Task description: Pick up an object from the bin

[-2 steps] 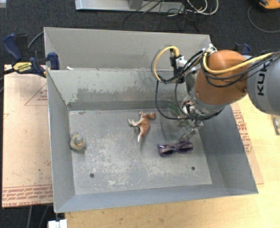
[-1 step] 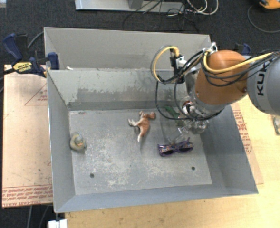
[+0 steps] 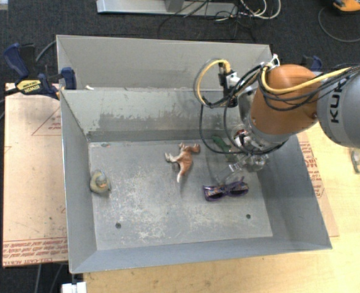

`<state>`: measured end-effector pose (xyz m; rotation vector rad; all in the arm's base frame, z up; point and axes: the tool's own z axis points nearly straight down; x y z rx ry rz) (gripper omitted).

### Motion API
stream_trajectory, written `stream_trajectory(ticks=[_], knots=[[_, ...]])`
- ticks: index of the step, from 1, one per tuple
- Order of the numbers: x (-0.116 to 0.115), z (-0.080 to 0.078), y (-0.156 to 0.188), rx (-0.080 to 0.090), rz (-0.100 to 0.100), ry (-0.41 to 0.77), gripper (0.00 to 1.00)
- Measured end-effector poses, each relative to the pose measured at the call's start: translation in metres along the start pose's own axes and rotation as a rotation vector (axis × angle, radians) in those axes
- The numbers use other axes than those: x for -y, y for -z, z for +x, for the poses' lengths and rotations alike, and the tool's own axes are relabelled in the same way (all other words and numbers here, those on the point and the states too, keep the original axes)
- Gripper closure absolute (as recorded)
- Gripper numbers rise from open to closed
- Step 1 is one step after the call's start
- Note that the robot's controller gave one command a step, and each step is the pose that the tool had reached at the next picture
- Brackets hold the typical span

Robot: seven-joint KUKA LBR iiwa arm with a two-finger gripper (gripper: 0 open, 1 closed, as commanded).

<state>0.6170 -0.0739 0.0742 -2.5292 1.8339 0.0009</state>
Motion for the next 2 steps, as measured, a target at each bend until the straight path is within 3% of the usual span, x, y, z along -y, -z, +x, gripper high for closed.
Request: stream_trajectory(ticks=[1,2], knots=[[-0.016,-0.002,-0.004,0.003,0.0,-0.129,0.0],[-0.028,-0.017,-0.004,0.003,0.001,-0.137,1.0]])
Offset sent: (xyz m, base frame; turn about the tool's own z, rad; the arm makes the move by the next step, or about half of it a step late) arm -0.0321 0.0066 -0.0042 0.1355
